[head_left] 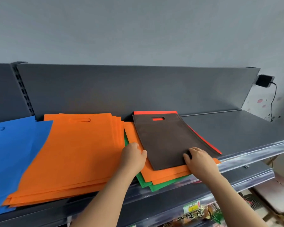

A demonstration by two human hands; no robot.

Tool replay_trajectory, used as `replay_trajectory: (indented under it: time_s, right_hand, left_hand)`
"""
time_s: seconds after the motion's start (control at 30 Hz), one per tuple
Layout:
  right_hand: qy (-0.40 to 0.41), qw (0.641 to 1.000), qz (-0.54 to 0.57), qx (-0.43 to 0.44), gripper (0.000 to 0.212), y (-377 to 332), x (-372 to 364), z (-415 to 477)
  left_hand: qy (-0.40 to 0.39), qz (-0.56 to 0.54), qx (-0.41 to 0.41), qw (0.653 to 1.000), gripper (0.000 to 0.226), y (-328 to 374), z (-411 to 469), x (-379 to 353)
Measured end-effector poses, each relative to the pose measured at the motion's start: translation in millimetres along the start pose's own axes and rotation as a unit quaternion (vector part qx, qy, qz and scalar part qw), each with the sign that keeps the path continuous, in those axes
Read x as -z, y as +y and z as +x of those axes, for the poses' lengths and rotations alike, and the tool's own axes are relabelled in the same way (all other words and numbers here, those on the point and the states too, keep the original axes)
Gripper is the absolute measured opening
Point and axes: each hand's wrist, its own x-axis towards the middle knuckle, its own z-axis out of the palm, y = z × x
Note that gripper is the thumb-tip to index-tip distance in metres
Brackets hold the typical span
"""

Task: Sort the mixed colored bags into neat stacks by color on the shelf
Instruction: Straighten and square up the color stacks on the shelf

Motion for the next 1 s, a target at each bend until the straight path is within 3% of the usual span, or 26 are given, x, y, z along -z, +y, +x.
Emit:
replay_trajectory:
  time_s: [0.23,0.3,0.4,0.5,0.8,1.0]
  right_hand:
    - [0.055,0.988,0.065,0.126,0.020,5.6,-10.7,2.5]
    - [0.044,0.990,0.072,0.110,0.029,7.2,-8.5,-0.7]
    - [-0.007,1.000,-0.004,-0.005,0.059,16.7,-5.2,-1.0]
    - [-0.033,0.998,-0.041,-0.020,0.073,19.7,-0.7,0.8]
    - [0.009,0.999,-0.028,0.045,0.071,14.5,-1.0,-0.6]
    - [0.003,0.999,0.001,0.038,0.069,13.6,0.8,-3.5]
  left_hand:
    - [0.018,-0.077,0.056,0.995,0.025,-7.5,13.6,-3.6]
    - [0.022,-0.096,0.061,0.993,0.038,-9.7,13.9,-5.2]
    - [0.024,-0.075,0.034,0.996,0.019,-10.8,11.7,-8.2]
    - [0.036,-0.063,0.017,0.997,0.017,-10.5,9.3,-10.2]
    - [0.011,-0.102,0.030,0.994,0.032,-6.9,11.0,-12.7]
    - [0.041,-0.088,-0.014,0.995,0.023,7.3,12.2,-20.1]
